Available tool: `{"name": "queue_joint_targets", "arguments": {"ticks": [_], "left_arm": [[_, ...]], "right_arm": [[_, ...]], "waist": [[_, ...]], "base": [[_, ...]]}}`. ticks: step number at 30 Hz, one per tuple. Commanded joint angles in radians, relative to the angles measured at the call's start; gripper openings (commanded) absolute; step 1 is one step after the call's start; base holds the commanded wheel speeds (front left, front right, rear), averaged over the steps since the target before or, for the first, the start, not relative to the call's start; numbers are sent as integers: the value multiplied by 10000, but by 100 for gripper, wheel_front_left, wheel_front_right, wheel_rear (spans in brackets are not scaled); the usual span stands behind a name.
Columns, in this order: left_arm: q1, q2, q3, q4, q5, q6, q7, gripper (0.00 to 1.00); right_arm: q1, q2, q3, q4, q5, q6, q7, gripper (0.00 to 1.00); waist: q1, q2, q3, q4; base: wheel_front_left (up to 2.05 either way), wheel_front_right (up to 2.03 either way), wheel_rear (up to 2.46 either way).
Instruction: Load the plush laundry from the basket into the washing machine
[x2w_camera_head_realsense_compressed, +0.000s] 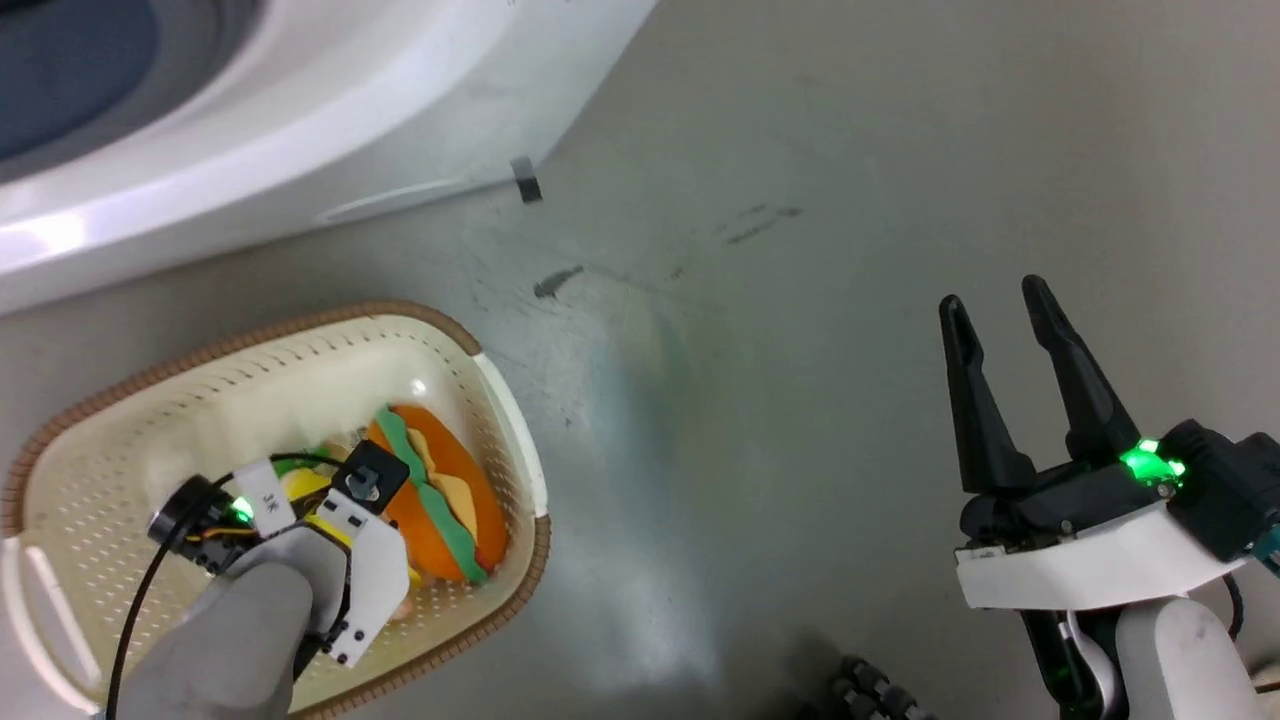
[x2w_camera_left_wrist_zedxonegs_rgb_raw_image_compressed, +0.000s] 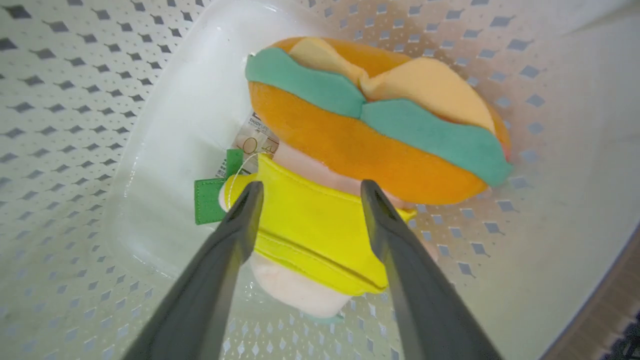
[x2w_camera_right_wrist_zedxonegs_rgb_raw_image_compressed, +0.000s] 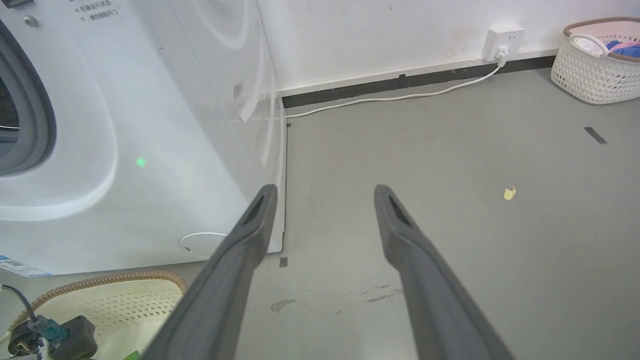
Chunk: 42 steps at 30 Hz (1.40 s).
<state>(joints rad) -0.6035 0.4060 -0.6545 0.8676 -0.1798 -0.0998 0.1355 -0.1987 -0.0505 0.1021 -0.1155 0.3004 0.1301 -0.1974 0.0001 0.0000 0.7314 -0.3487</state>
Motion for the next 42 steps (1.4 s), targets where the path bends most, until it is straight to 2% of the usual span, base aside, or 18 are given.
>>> {"name": "queue_joint_targets", "arguments": {"ticks": [1, 12, 13, 14, 17, 21, 25, 35, 42], "left_arm": [[-356, 176, -340, 234, -146, -56, 174, 100], [-1461, 815, -1741, 835, -714, -171, 886, 100], [-1546, 851, -1815, 921, -769, -181, 929, 86], [-1620, 886, -1898, 1007, -813, -192, 968, 0], [-1756, 1001, -2140, 1275, -1001, -219, 1098, 0], [-1836, 1225, -2297, 1618, -1271, 1, 837, 0], [-1638, 918, -2400, 1986, -1768, 243, 169, 0], [-611, -323, -2053, 2038, -2487, 500, -1761, 0], [265, -896, -1612, 1816, -3063, 757, -3446, 0]], "right_arm": [[-220, 3, 7, -109, 142, 5, -139, 100], [-435, 3, 63, -276, 542, 5, -368, 100], [-463, 3, 83, -279, 577, 5, -389, 100], [-493, 3, 107, -278, 610, 5, -410, 100], [-641, 3, 200, -250, 723, 6, -473, 100], [-910, 3, 358, -175, 875, 6, -556, 100], [-974, 3, 150, 0, 680, 6, -644, 100], [-380, 3, -443, 351, -471, 6, -644, 100], [301, 3, -705, 496, -1160, 6, -644, 100]], "waist": [[-1, 0, 331, -138], [-1, 0, 1349, -476], [-1, 0, 1427, -512], [-1, 0, 1496, -552], [-1, 0, 1655, -698], [-1, 0, 1703, -961], [-1, 0, 928, -717], [-1, 0, -1891, 716], [-1, 0, -3738, 1907]], "base": [[0, 0, 0], [0, 0, 0], [0, 0, 0], [0, 0, 0], [0, 0, 0], [0, 0, 0], [0, 0, 0], [0, 0, 0], [0, 0, 0]]}}
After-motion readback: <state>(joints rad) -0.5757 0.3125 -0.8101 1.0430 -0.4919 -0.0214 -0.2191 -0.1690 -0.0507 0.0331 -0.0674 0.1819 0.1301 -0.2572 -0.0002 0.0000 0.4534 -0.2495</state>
